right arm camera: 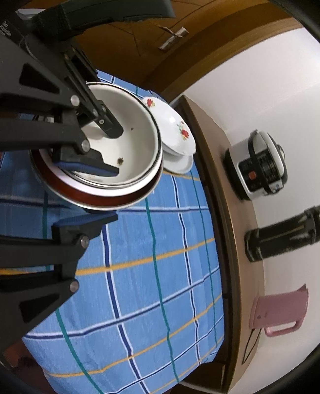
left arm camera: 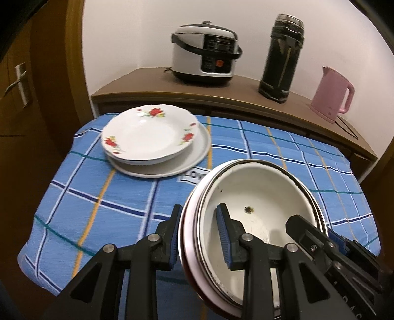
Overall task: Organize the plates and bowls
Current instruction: 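Lift the bowl stack with both grippers and carry it toward the plate stack, then lower the bowl stack onto the red-flower plate stack with both grippers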
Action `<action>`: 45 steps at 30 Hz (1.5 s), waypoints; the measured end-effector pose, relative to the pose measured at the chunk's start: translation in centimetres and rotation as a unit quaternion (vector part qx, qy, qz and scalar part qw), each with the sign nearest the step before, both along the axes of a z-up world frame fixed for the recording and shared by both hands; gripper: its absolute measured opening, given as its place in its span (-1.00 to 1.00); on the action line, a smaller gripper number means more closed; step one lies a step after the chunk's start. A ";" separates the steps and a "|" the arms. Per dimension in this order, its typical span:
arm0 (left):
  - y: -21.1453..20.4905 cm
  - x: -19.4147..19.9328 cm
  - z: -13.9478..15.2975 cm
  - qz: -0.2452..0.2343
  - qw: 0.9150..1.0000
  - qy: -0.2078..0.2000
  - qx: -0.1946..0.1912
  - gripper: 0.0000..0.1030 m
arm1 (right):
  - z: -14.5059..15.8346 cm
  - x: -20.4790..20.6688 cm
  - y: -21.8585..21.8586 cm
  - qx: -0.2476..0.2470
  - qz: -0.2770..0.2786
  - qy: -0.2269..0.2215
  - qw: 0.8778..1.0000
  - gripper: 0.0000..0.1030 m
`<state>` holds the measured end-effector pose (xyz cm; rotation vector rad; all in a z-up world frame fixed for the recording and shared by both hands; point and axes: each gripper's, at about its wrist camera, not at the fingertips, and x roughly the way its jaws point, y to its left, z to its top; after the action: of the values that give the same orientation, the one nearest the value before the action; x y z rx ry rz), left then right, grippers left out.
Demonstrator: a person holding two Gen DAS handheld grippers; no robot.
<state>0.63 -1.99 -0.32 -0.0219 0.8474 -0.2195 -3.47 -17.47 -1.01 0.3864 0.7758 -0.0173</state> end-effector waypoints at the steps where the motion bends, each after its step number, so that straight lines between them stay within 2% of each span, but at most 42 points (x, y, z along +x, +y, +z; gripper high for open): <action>1: 0.5 0.0 0.0 0.004 1.000 0.000 0.000 -0.40 | 0.0 0.1 0.4 0.000 0.004 0.000 1.000 -0.42; 27: 8.6 1.4 -0.1 0.088 0.996 -0.003 0.013 -0.40 | -0.2 4.4 8.1 0.011 0.093 0.005 0.996 -0.42; 45: 10.9 3.1 0.0 0.110 0.994 -0.004 0.013 -0.40 | -0.2 6.9 10.4 0.012 0.116 0.004 0.993 -0.42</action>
<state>3.78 8.88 -0.29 -0.0894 0.8325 -0.0014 3.48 -7.05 -1.24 0.3168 0.8260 0.2080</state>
